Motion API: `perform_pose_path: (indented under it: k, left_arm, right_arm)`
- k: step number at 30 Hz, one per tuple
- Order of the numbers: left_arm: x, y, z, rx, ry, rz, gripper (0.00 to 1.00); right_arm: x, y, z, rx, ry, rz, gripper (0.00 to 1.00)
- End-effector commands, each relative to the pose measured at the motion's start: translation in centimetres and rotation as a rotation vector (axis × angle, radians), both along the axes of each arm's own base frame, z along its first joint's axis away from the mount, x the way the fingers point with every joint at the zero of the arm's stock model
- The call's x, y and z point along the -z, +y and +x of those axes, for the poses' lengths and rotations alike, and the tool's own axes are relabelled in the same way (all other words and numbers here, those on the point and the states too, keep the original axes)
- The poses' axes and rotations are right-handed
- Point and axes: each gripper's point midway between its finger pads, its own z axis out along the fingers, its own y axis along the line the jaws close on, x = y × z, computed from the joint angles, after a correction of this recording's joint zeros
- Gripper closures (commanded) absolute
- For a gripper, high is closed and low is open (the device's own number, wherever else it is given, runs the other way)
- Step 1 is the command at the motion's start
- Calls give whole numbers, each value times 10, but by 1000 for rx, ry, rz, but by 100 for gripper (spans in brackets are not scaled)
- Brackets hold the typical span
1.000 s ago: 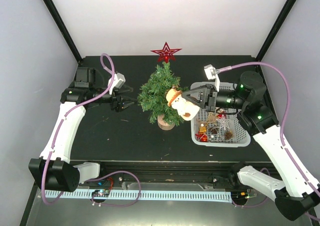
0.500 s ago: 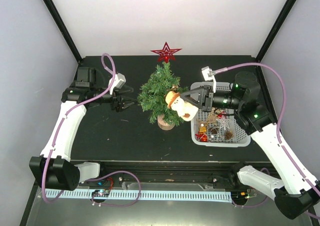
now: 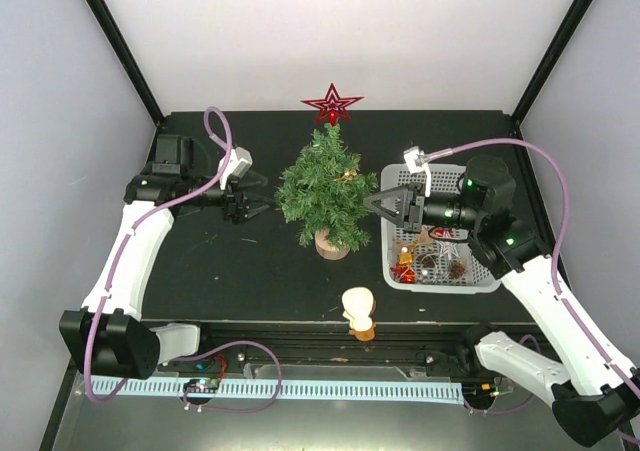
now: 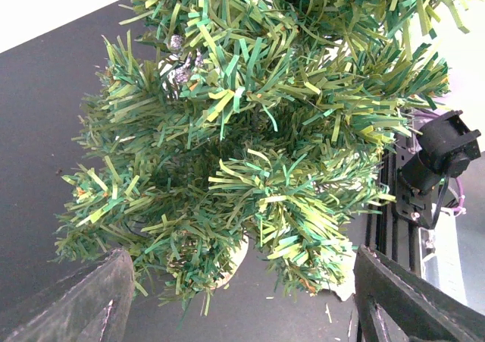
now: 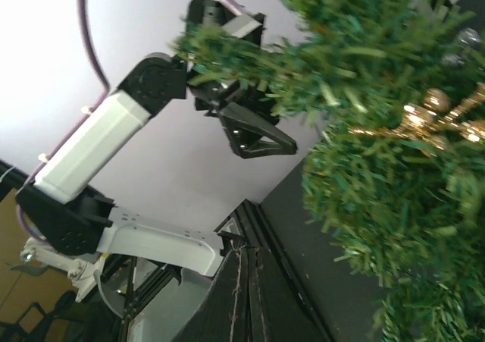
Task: Decorate the small christmas tree
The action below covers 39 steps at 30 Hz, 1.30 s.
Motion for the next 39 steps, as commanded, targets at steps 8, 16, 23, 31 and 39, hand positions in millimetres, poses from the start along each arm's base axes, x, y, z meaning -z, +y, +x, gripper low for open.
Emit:
perform_pose_path:
  k: [8, 16, 23, 31, 39]
  left_arm:
    - [6, -1, 0, 9, -13, 15, 20]
    - [7, -2, 3, -7, -22, 41, 20]
    - [8, -2, 3, -15, -26, 54, 20]
    - [8, -1, -1, -22, -38, 63, 20]
    - [8, -2, -1, -19, -37, 60, 20]
  right_arm:
    - [130, -20, 5, 162, 146, -418, 99]
    - [243, -24, -53, 134, 349, -725, 73]
    - [294, -19, -111, 27, 430, -933, 70]
    - [334, -37, -129, 60, 502, -1093, 70]
    - [341, -35, -133, 53, 537, -1067, 69]
